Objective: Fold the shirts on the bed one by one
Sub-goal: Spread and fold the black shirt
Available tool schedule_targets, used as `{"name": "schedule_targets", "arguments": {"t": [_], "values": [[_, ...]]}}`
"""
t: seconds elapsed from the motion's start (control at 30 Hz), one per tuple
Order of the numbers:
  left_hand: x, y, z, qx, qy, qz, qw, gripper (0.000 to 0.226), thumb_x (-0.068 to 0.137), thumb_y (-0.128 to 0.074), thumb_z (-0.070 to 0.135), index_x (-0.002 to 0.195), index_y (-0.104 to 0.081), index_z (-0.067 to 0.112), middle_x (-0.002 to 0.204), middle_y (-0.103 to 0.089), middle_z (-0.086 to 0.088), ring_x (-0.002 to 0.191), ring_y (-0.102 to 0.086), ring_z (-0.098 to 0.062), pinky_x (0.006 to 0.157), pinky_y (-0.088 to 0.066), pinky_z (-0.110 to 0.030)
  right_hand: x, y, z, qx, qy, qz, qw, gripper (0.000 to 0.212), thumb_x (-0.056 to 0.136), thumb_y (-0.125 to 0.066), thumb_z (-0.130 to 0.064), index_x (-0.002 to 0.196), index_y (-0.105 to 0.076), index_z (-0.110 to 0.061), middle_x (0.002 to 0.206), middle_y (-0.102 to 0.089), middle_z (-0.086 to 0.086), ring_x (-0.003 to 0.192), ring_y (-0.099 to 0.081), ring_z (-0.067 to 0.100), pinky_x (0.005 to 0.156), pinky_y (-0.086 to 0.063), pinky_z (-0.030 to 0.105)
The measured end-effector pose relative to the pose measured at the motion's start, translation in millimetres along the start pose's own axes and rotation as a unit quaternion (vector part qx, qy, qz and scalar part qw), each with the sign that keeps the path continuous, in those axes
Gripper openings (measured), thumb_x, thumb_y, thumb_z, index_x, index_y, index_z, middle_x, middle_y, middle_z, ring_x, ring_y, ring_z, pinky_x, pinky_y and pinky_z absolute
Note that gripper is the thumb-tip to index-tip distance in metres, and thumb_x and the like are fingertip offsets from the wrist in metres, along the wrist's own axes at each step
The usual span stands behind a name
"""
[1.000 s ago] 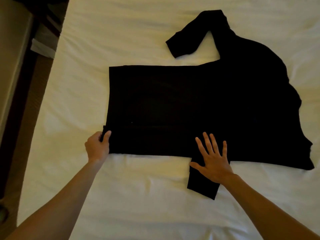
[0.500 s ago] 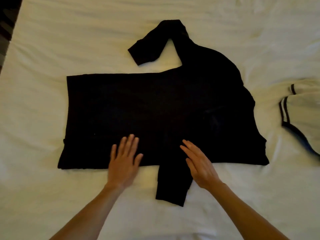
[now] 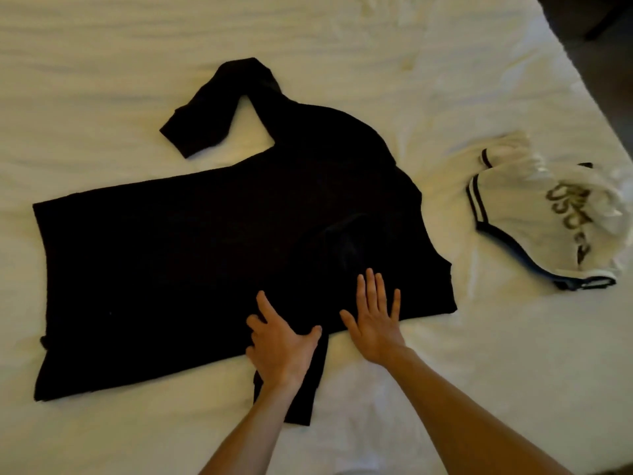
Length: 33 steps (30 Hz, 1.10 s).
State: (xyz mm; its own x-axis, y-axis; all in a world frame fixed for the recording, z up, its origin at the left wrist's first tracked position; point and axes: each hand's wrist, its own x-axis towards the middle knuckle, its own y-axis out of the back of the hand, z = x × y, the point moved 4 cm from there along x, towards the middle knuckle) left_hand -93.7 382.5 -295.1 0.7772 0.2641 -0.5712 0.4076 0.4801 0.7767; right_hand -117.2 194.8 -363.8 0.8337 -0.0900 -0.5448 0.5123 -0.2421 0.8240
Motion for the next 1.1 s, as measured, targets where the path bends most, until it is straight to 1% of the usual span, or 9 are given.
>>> {"name": "schedule_targets", "arguments": {"t": [0.2, 0.37, 0.47, 0.53, 0.63, 0.77, 0.93, 1.0, 1.1], "values": [[23.6, 12.4, -16.0, -0.182, -0.064, -0.074, 0.978, 0.1, 0.08, -0.082, 0.032, 0.156, -0.017, 0.029, 0.148, -0.045, -0.004, 0.134, -0.047, -0.023, 0.102, -0.046, -0.034, 6.7, 0.8, -1.3, 0.021, -0.011, -0.041, 0.999, 0.074, 0.097, -0.003, -0.062, 0.13, 0.051, -0.022, 0.134, 0.062, -0.002, 0.131, 0.052, 0.021, 0.096, 0.044, 0.044], [18.5, 23.3, -28.8, -0.277, -0.177, -0.081, 0.941, 0.108, 0.073, -0.087, 0.035, 0.152, -0.014, 0.046, 0.136, -0.023, 0.053, 0.125, -0.029, 0.028, 0.093, -0.032, 0.002, 7.8, 3.5, -2.0, 0.016, -0.013, -0.062, 0.998, 0.074, 0.098, -0.003, -0.061, 0.129, 0.051, -0.022, 0.132, 0.064, -0.001, 0.129, 0.053, 0.021, 0.095, 0.044, 0.045], [6.5, 11.3, -35.5, -0.187, -0.119, -0.096, 0.97, 0.122, 0.065, -0.093, 0.031, 0.155, -0.012, 0.034, 0.141, -0.031, 0.026, 0.132, -0.036, 0.003, 0.099, -0.039, -0.014, 6.9, 4.4, -2.2, 0.01, -0.01, -0.074, 0.997, 0.075, 0.098, -0.003, -0.062, 0.128, 0.052, -0.022, 0.13, 0.065, -0.002, 0.126, 0.056, 0.021, 0.093, 0.045, 0.045], [0.1, 6.3, -43.5, -0.176, -0.04, -0.042, 0.983, 0.104, 0.065, -0.093, 0.026, 0.146, -0.029, 0.022, 0.129, -0.05, 0.004, 0.125, -0.052, -0.021, 0.092, -0.048, -0.029, 7.1, 4.6, -2.7, 0.004, -0.01, -0.076, 0.997, 0.075, 0.098, -0.003, -0.062, 0.128, 0.052, -0.021, 0.129, 0.065, -0.002, 0.125, 0.057, 0.021, 0.093, 0.045, 0.045], [-9.5, 9.6, -39.5, -0.186, 0.045, -0.042, 0.981, 0.063, 0.075, -0.086, 0.025, 0.125, -0.051, 0.01, 0.103, -0.06, 0.0, 0.097, -0.064, -0.025, 0.074, -0.053, -0.033, 8.7, 6.3, -2.2, 0.003, -0.014, -0.084, 0.996, 0.075, 0.098, -0.003, -0.061, 0.128, 0.052, -0.021, 0.128, 0.066, -0.002, 0.124, 0.057, 0.02, 0.094, 0.044, 0.045], [-16.9, 32.3, -3.4, -0.176, -0.103, -0.177, 0.963, 0.016, 0.085, -0.073, 0.016, 0.094, -0.068, 0.004, 0.09, -0.071, -0.011, 0.079, -0.067, -0.019, 0.077, -0.058, -0.039, 8.1, 6.3, -4.3, 0.004, -0.019, -0.092, 0.996, 0.074, 0.098, -0.003, -0.062, 0.129, 0.05, -0.021, 0.128, 0.065, -0.002, 0.123, 0.057, 0.02, 0.093, 0.043, 0.046], [-9.9, 92.2, 4.7, -0.256, -0.179, -0.38, 0.871, 0.025, 0.074, -0.072, 0.01, 0.098, -0.07, 0.005, 0.095, -0.076, -0.009, 0.091, -0.073, -0.025, 0.071, -0.056, -0.025, 6.3, 6.2, -4.6, 0.005, -0.03, -0.095, 0.995, 0.072, 0.099, -0.003, -0.06, 0.133, 0.046, -0.02, 0.136, 0.057, 0.001, 0.129, 0.051, 0.023, 0.102, 0.035, 0.05], [20.6, 113.8, -23.2, -0.19, -0.149, -0.348, 0.906, 0.009, 0.076, -0.071, 0.003, 0.084, -0.07, 0.006, 0.081, -0.074, -0.004, 0.078, -0.072, -0.025, 0.066, -0.054, -0.029, 5.8, 8.3, -5.2, 0.012, -0.028, -0.098, 0.995, 0.073, 0.1, -0.005, -0.06, 0.135, 0.044, -0.019, 0.138, 0.055, 0.001, 0.13, 0.049, 0.022, 0.106, 0.031, 0.051], [81.4, 140.5, -93.5, -0.132, -0.031, -0.165, 0.977, 0.007, 0.08, -0.076, 0.013, 0.083, -0.07, 0.011, 0.083, -0.072, -0.005, 0.076, -0.069, -0.025, 0.076, -0.057, -0.04, 4.1, 10.0, -7.2, 0.011, -0.025, -0.097, 0.995, 0.073, 0.101, -0.008, -0.058, 0.137, 0.042, -0.018, 0.14, 0.053, 0.002, 0.132, 0.046, 0.021, 0.11, 0.027, 0.052]]}}
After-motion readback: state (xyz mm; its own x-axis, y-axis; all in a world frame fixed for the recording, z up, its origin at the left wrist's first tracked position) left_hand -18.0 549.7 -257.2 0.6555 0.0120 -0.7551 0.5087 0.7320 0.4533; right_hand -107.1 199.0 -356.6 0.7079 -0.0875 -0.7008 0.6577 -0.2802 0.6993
